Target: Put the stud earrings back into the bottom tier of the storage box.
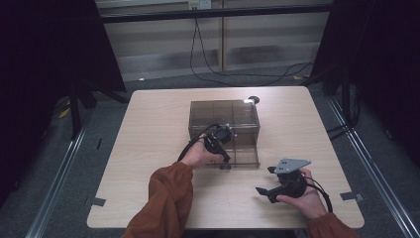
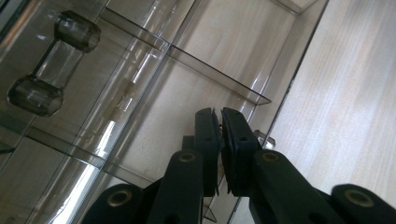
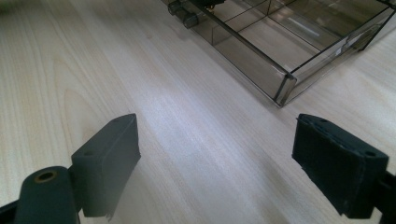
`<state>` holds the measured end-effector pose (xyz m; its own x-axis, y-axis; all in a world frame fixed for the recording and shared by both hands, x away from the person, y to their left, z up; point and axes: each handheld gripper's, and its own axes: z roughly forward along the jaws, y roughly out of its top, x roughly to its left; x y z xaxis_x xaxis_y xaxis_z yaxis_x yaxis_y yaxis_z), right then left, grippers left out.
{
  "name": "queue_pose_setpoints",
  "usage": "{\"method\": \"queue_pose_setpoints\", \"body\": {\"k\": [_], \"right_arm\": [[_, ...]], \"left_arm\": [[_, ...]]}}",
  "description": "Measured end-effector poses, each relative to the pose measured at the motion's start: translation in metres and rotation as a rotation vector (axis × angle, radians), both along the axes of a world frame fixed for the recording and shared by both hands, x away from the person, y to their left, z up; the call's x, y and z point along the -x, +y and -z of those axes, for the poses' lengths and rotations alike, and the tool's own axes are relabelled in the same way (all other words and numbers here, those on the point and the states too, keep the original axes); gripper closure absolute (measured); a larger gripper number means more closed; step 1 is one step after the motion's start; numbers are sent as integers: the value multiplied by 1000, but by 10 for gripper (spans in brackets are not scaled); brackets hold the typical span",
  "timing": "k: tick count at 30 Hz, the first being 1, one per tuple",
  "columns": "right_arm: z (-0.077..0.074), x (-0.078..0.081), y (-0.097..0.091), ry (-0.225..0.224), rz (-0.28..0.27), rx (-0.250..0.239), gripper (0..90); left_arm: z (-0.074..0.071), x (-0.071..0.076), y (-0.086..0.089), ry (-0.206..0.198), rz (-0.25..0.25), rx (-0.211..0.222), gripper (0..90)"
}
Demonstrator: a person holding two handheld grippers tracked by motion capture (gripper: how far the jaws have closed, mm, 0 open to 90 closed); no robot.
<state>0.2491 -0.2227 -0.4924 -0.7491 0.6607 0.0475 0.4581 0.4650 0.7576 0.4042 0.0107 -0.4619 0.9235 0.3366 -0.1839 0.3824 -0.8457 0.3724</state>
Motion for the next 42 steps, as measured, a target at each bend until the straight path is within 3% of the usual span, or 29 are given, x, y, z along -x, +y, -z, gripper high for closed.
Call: {"method": "queue_pose_setpoints", "body": {"k": [17, 22, 27, 31, 34, 42], "right_arm": [[0, 0, 0, 0, 0, 0, 140], [0, 0, 0, -2, 3, 7, 139], [1, 0, 1, -3, 3, 9, 139], [2, -1, 2, 2, 2, 9, 140], [2, -1, 2, 3, 5, 8, 140], [2, -2, 2, 2, 2, 3, 140]], "left_arm": [[2, 3, -1, -5, 14, 9, 812], [-1, 4, 4, -7, -5, 31, 774], [-6, 6, 11, -33, -42, 59, 690], [-10, 5, 17, -52, -42, 96, 634], [-11, 6, 22, -53, -71, 132, 576], [-16, 8, 36, -58, -110, 181, 377]]}}
